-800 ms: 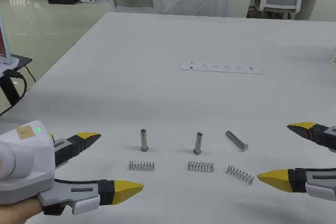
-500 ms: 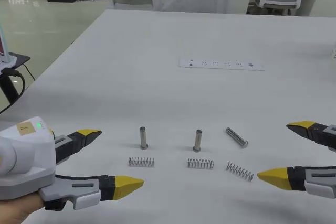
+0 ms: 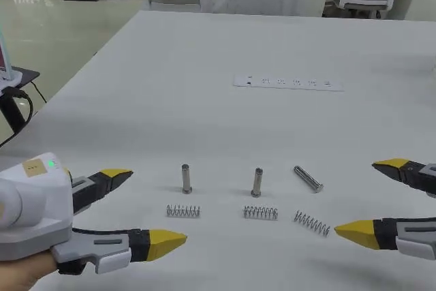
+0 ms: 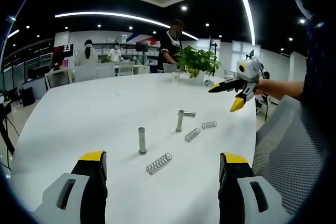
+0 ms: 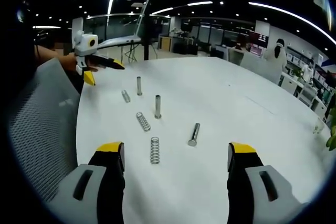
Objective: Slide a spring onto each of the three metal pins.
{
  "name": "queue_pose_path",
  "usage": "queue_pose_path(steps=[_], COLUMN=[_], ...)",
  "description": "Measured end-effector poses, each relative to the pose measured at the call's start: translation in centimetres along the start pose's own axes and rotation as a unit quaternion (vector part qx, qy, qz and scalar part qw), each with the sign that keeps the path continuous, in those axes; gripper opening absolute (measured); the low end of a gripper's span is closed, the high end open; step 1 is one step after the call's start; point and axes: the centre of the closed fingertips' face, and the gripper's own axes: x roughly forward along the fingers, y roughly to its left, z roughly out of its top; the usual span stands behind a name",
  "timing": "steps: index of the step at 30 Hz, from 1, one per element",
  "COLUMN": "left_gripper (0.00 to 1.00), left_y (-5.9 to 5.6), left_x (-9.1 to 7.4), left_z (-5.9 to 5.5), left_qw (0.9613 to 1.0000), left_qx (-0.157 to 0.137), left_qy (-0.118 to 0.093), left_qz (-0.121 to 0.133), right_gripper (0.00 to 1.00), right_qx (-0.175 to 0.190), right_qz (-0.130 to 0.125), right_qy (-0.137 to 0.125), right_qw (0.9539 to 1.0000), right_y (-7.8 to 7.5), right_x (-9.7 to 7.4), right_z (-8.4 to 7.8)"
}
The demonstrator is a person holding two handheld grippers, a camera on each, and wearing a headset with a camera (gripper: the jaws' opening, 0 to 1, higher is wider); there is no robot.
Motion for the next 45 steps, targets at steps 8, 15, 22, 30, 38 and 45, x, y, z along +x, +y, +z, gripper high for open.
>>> queue_pose_path(steps=[8,15,22,30,38,45], left_gripper=[0.85,0.85,0.85,0.85,0.84,0.84], left_y=[0.14,0.07,-0.07,-0.05,0.18,0.10], left_x=[-0.08,-0.06,0.01,0.03,0.09,0.20], left_z=[-0.05,-0.07,-0.09,-0.08,0.00,0.00], left_qw=[1.0000,1.0000,1.0000,1.0000,1.0000,1.0000], left_qx=[0.000,0.000,0.000,0.000,0.000,0.000], left_qy=[0.001,0.001,0.001,0.000,0.000,-0.001], left_qz=[0.001,-0.001,-0.003,-0.005,-0.006,-0.007], right_gripper=[0.80,0.80,0.80,0.80,0.80,0.80], right_qx=[-0.002,-0.002,-0.002,-0.002,0.001,0.002], right_qz=[0.004,0.004,0.001,-0.001,-0.002,-0.003], right_qy=[0.001,0.004,0.006,0.008,0.008,0.009], right_qw=[1.0000,1.0000,1.0000,1.0000,1.0000,1.0000], right_y=[0.14,0.20,0.22,0.29,0.36,0.30], right_x=[0.18,0.09,-0.06,-0.08,0.04,-0.02], right_z=[0.07,0.04,-0.03,-0.14,-0.18,-0.19])
